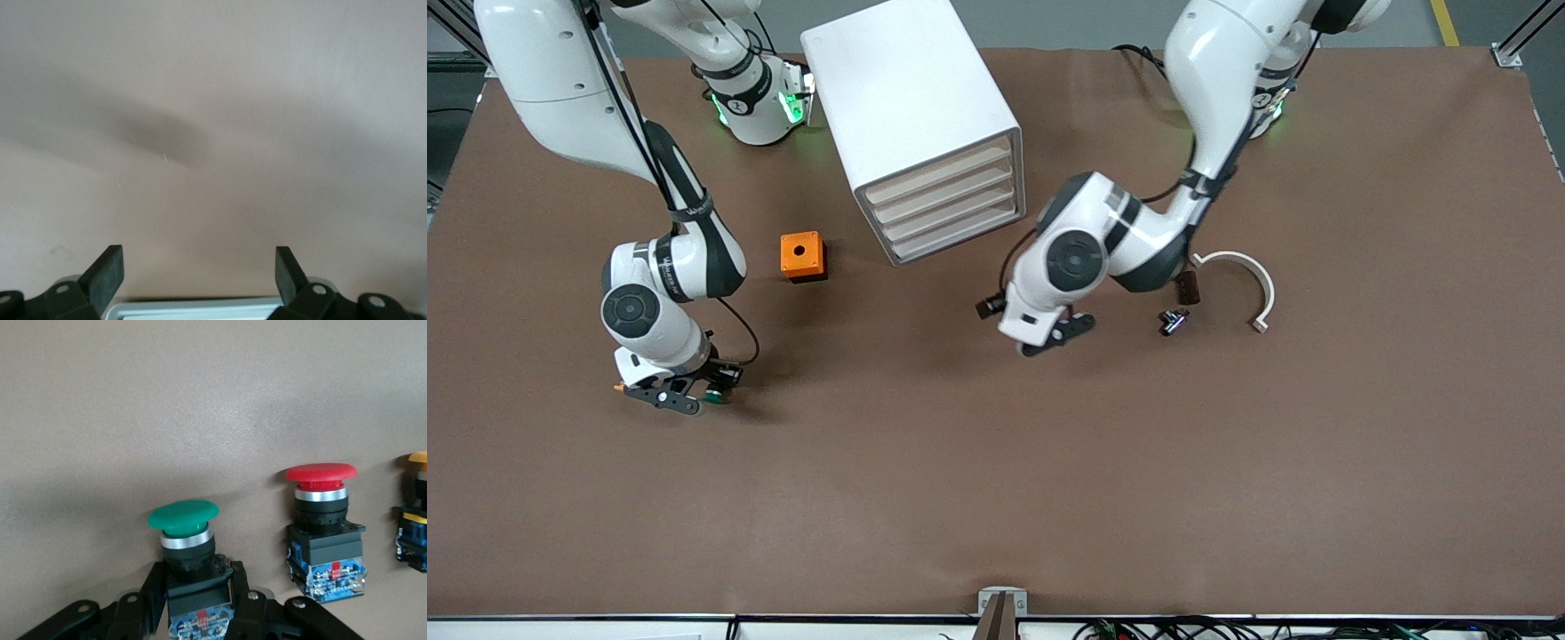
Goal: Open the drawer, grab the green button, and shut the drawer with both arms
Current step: 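Place the green button down with the right gripper while the left gripper withdraws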
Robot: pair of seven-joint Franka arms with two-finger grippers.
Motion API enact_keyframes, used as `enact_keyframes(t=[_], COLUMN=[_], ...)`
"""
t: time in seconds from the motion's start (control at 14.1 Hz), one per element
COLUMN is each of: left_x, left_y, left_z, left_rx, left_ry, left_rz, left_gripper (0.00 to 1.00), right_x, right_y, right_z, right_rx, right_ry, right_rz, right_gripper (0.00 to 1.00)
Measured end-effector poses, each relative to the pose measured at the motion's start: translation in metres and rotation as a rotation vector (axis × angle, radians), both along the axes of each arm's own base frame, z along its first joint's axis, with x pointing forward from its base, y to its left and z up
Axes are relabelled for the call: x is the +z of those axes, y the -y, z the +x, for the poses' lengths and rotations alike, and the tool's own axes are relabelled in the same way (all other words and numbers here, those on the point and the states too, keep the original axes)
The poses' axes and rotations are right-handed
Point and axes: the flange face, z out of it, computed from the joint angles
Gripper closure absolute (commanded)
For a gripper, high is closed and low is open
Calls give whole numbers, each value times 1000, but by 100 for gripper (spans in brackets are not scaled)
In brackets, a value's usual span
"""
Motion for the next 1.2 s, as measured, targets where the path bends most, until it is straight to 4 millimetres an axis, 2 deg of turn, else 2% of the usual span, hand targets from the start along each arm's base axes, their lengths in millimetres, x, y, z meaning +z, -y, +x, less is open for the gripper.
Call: enact_keyframes(t=[0.07, 0.14, 0.21, 0.28, 0.5, 0.78, 0.99, 1.2], left_x=[11, 22, 30, 37, 51, 71, 87, 88], left_y=[-20, -38, -56, -72, -116, -164, -201, -237], left_z=[16, 30, 41, 52, 73, 89, 100, 111], left_rx=[35, 67, 97, 124, 186, 244, 293, 241], left_ry=[13, 25, 34, 41, 40, 22, 24, 45], left_rz=[-8, -14, -19, -23, -22, -14, -14, -27], left_gripper=[0, 0, 0, 0, 0, 0, 0, 0], right_x=[0, 1, 1, 1, 1, 7, 19, 34], right_y=[0, 0, 0, 0, 0, -2, -3, -4], right_z=[0, 1, 1, 1, 2, 8, 16, 23], right_rx=[0, 0, 0, 0, 0, 0, 0, 84], right_ry=[1, 2, 3, 3, 3, -3, -42, -67], right_rz=[0, 0, 0, 0, 0, -5, -22, -31], right_gripper=[100, 61, 17, 0, 0, 0, 0, 0])
